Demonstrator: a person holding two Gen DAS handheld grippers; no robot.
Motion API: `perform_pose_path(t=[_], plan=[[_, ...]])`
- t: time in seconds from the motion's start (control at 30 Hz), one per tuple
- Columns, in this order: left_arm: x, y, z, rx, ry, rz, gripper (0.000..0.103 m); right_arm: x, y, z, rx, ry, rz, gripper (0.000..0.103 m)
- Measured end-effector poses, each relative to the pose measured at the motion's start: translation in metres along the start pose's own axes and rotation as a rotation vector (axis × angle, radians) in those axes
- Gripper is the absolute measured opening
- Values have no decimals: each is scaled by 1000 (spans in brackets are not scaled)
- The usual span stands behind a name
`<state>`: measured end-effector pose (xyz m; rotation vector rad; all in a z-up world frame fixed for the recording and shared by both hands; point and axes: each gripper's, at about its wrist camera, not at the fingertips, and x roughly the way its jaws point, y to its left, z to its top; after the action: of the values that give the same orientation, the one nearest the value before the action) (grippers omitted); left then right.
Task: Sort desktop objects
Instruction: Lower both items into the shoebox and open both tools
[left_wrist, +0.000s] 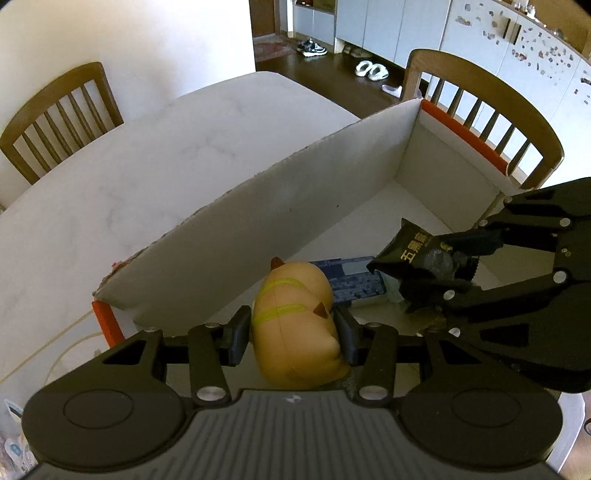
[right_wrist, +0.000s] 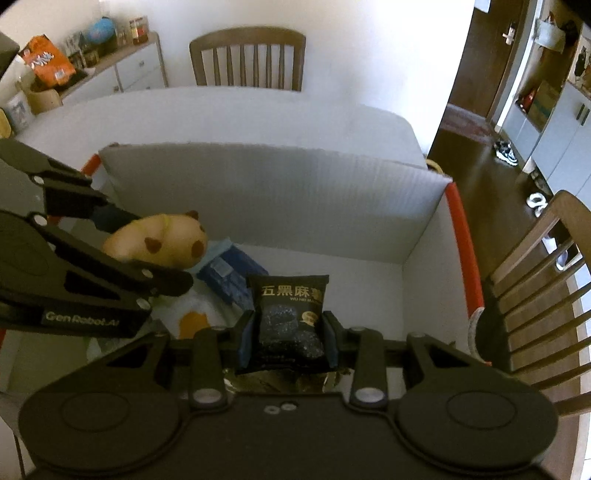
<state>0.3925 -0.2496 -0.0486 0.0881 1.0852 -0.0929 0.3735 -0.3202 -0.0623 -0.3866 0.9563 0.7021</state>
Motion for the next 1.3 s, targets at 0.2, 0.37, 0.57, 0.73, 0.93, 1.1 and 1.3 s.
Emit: perform_pose_path(t=[0.2,0.37,0.57,0.73,0.93,1.1,1.3], plan=[[7,-4,6,17,12,1,48,5,1,2,-3,38,-4,36],[11,-3,8,16,21,7,48,8,3,2,-9,51,-6,37],[11,-1,9,-9,25,1,60,8,5,3,-28,52,-11,39],[5,4,8,-32,3,-11,67,5,8,6,-47,52,-15,46],[-5,6,5,-35,-13,-11,72,-4,6,6,-57,35,-16,55],[-13,9,2,-47,-23,-13,74,-17,2,5,-47,8,-7,59],[-24,7,-1,-51,-38,-13,75,-35,1,2,-40,-26,10,64]])
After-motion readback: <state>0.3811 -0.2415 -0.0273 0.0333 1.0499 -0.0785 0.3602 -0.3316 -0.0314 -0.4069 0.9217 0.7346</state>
